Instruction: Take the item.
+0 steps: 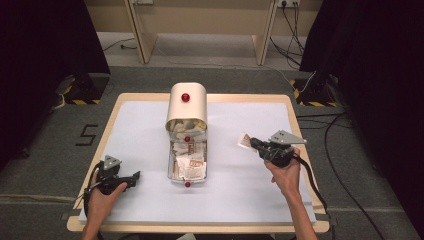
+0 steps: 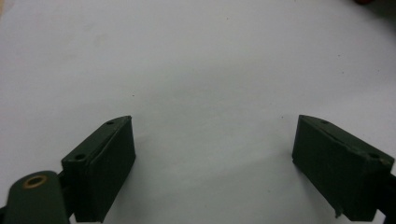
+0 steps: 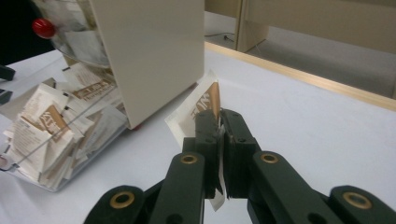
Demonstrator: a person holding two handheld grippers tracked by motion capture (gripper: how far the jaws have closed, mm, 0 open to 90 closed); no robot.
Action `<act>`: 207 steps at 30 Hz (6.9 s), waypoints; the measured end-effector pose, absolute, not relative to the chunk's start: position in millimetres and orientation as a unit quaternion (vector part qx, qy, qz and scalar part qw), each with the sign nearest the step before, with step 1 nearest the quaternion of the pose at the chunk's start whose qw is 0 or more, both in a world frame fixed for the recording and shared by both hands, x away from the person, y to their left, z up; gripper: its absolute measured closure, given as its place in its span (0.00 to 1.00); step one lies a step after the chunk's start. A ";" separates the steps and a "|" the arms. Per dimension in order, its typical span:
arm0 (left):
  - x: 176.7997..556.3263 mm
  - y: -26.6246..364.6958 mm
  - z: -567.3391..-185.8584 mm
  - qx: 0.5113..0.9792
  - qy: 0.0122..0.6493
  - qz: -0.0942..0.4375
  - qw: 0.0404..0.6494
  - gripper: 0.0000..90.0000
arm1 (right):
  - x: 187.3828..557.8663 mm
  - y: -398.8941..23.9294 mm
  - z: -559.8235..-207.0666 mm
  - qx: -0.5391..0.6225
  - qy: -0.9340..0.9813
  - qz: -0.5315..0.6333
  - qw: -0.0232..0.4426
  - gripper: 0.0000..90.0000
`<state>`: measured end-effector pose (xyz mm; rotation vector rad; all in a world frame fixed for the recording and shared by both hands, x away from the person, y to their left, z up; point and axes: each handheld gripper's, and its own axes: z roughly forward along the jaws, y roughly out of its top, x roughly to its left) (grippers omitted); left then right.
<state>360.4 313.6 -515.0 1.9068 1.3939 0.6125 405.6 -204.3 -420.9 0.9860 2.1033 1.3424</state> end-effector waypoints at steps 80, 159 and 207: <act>360.4 313.5 -514.9 0.734 0.537 0.236 0.344 0.14 | 435.6 -246.9 -486.8 0.449 0.771 0.404 0.202 0.95; 360.4 313.7 -514.9 0.734 0.536 0.235 0.344 0.14 | 391.8 -231.3 -460.8 0.449 0.770 0.412 0.190 0.38; 360.4 313.6 -514.8 0.734 0.536 0.235 0.343 0.14 | 329.6 -219.6 -470.0 0.405 0.804 0.392 0.189 0.21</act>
